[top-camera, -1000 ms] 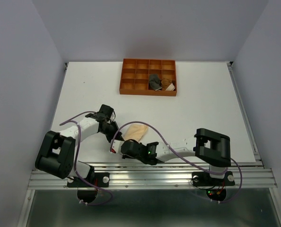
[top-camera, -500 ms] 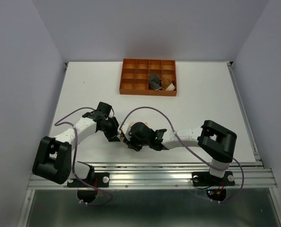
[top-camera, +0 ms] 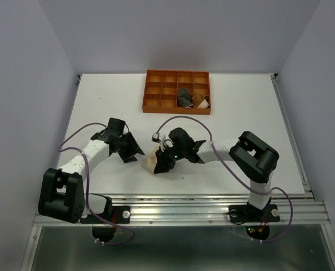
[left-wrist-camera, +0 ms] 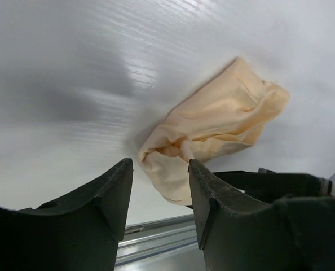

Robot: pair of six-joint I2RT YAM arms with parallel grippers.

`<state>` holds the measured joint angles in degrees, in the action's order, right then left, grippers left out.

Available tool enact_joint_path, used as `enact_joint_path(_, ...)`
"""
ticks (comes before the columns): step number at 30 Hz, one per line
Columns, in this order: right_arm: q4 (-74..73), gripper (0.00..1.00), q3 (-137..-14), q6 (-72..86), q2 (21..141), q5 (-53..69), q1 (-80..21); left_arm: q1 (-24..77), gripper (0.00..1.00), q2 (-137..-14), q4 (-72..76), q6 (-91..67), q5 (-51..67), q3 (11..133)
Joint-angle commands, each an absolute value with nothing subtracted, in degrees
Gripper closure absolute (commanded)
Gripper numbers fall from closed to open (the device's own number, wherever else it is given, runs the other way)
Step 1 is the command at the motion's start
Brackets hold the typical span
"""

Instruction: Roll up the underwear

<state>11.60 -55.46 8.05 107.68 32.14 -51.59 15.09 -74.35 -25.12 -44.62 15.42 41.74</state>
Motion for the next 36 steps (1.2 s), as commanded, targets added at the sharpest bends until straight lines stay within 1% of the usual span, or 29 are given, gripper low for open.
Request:
enact_joint_path(1, 5.45, 0.99, -54.49, 13.78, 112.94, 36.29, -48.79, 14.94, 0.44, -71.11, -21.36, -41.58, 18.36, 40.26)
enact_joint_path(3, 5.36, 0.99, -54.4, 15.64, 113.81, 36.65, -46.94, 15.03, 0.44, -70.32, -19.87, -41.05, 18.89, 39.03)
enact_joint_path(4, 5.54, 0.99, -54.23, 16.78, 114.34, 37.69, -46.41, 15.03, 0.42, -69.79, -18.12, -40.35, 20.72, 38.41)
enact_joint_path(12, 6.77, 0.99, -52.21, 21.62, 119.96, 37.62, -42.55, 15.38, 0.41, -69.52, -12.84, -37.62, 27.24, 33.41)
enact_joint_path(14, 7.91, 0.99, -51.51, 22.32, 120.23, 37.01, -42.54, 15.64, 0.39, -69.61, -12.13, -37.53, 27.6, 32.7)
enact_joint_path(21, 8.26, 0.98, -51.24, 22.41, 121.29, 35.86, -42.01, 15.82, 0.38, -71.8, -8.97, -38.93, 29.62, 29.97)
enact_joint_path(22, 8.17, 0.98, -51.15, 22.33, 121.38, 35.77, -42.01, 15.91, 0.36, -72.24, -8.53, -39.28, 29.62, 29.62)
enact_joint_path(24, 8.17, 0.98, -51.15, 22.32, 121.29, 35.6, -42.01, 16.17, 0.34, -72.68, -7.04, -39.64, 29.79, 29.18)
enact_joint_path(27, 8.26, 0.98, -50.89, 21.97, 120.85, 35.42, -42.01, 16.44, 0.33, -73.56, -5.54, -40.52, 29.71, 28.74)
enact_joint_path(33, 8.09, 0.97, -50.63, 21.71, 120.59, 35.51, -42.01, 16.7, 0.34, -75.14, -1.23, -43.06, 29.79, 27.6)
enact_joint_path(36, 8.09, 0.95, -50.89, 21.36, 120.76, 35.59, -42.01, 16.79, 0.41, -76.02, 2.26, -44.29, 30.85, 26.55)
